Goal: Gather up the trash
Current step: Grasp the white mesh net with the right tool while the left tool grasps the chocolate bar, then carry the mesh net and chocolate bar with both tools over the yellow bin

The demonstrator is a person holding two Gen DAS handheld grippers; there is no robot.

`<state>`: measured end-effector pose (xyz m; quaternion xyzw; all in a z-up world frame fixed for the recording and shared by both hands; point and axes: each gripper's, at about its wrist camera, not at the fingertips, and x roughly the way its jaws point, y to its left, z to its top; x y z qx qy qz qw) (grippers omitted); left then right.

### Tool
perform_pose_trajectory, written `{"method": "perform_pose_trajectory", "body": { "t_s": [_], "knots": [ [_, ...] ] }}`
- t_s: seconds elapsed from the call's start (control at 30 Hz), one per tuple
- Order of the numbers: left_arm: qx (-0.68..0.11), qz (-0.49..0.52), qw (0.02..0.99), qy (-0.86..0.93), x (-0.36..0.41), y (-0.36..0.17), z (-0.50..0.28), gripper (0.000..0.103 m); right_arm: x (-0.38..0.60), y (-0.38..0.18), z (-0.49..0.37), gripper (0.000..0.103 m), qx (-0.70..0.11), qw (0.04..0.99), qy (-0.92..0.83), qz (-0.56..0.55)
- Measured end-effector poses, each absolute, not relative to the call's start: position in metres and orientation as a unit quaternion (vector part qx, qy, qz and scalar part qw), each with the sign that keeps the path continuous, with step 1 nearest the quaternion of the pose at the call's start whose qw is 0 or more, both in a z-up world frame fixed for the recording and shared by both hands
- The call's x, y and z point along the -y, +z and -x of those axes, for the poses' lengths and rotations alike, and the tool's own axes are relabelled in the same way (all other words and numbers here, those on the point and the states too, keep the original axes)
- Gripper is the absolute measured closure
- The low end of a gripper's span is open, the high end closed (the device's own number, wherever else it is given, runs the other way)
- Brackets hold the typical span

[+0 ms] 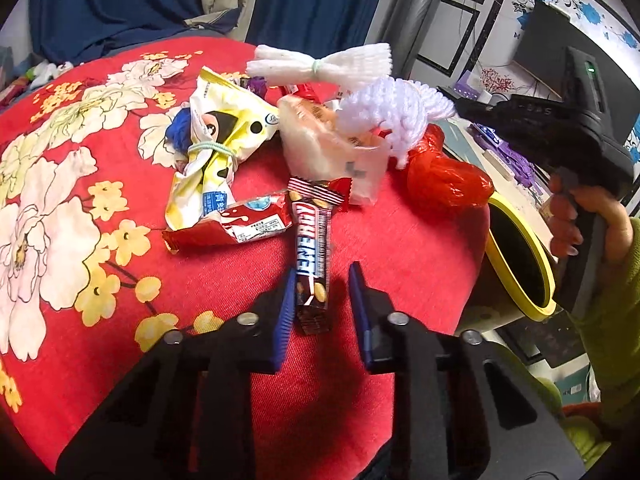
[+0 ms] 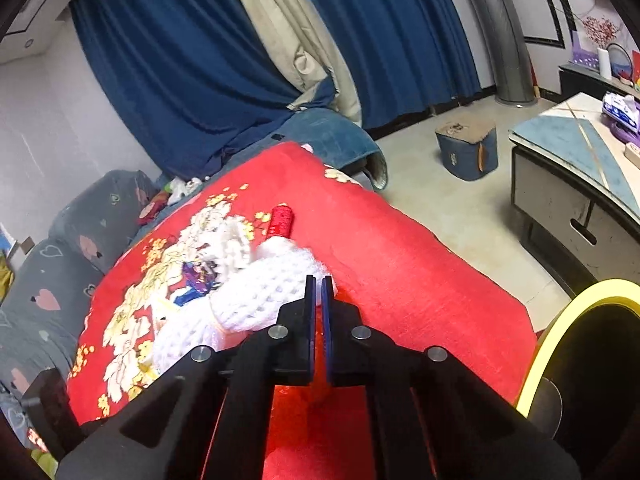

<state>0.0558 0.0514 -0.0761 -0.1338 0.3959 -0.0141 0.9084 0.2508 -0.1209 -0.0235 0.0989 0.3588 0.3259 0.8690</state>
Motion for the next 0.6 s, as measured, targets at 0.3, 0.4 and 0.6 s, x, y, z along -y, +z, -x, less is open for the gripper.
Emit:
{"method": "perform_pose_trajectory", "body": {
  "t_s": [0.3,0.4,0.6],
  "knots": [
    [-0.382,0.136,0.914,-0.023,-0.056,-0.070,-0.050,0.095,0.138,0.004,-0.228,0.101,-0.323,0.873,0.347,-0.115],
    [-0.364,0.130,0.922,-0.027,-0.054,-0.062,-0.045,0.095,0.144,0.016,-0.224,0.101,-0.311,0.875,0.352,-0.123],
    [-0.339,0.121,0.932,-0.036,-0.047,-0.044,-0.038,0.095,0.156,0.040,-0.212,0.102,-0.278,0.880,0.362,-0.128]
  ]
}}
